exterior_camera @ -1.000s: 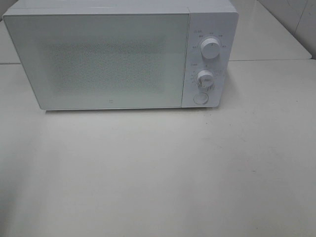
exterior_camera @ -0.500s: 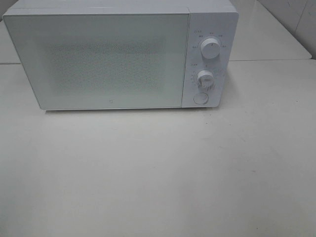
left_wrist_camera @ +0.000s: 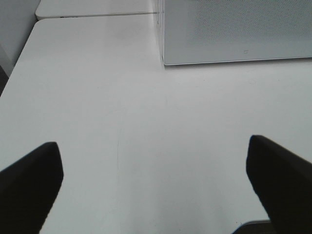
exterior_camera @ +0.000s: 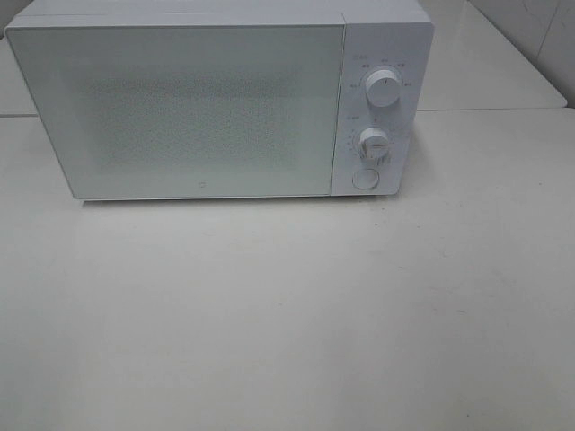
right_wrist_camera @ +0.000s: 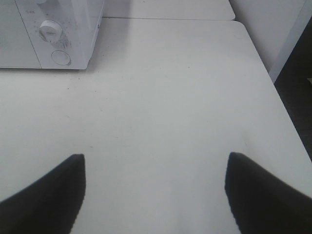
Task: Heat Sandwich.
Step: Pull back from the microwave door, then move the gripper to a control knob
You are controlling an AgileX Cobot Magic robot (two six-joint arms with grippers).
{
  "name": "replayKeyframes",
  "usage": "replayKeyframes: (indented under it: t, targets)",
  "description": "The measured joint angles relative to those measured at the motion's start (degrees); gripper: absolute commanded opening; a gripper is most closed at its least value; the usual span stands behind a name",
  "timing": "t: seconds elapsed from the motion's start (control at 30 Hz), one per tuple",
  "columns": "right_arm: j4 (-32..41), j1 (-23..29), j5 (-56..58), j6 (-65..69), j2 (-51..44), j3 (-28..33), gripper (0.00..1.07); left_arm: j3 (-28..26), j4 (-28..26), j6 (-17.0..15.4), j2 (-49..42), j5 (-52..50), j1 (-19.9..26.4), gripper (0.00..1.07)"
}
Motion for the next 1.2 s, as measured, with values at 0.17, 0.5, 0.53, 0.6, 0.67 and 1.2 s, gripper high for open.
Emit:
replayKeyframes:
  t: [0.17, 0.5, 0.53, 0.6, 0.67, 1.2]
  targets:
    - [0.0, 0.0, 0.0, 0.0, 0.0, 0.0, 0.76, 0.0, -0.06, 0.0, 0.0, 0.06, 0.0, 0.98]
    - [0.0, 0.0, 0.0, 0.0, 0.0, 0.0, 0.76, 0.0, -0.06, 0.0, 0.0, 0.06, 0.0, 0.98]
    - [0.0, 0.0, 0.0, 0.0, 0.0, 0.0, 0.76, 0.0, -0.06, 0.0, 0.0, 0.06, 0.0, 0.98]
    - [0.0, 0.0, 0.0, 0.0, 0.0, 0.0, 0.76, 0.0, -0.06, 0.0, 0.0, 0.06, 0.0, 0.98]
    - [0.0, 0.0, 0.0, 0.0, 0.0, 0.0, 0.76, 0.0, -0.06, 0.0, 0.0, 0.06, 0.0, 0.98]
    - [0.0, 0.0, 0.0, 0.0, 0.0, 0.0, 0.76, 0.0, -0.11, 0.0, 0.0, 0.06, 0.0, 0.98]
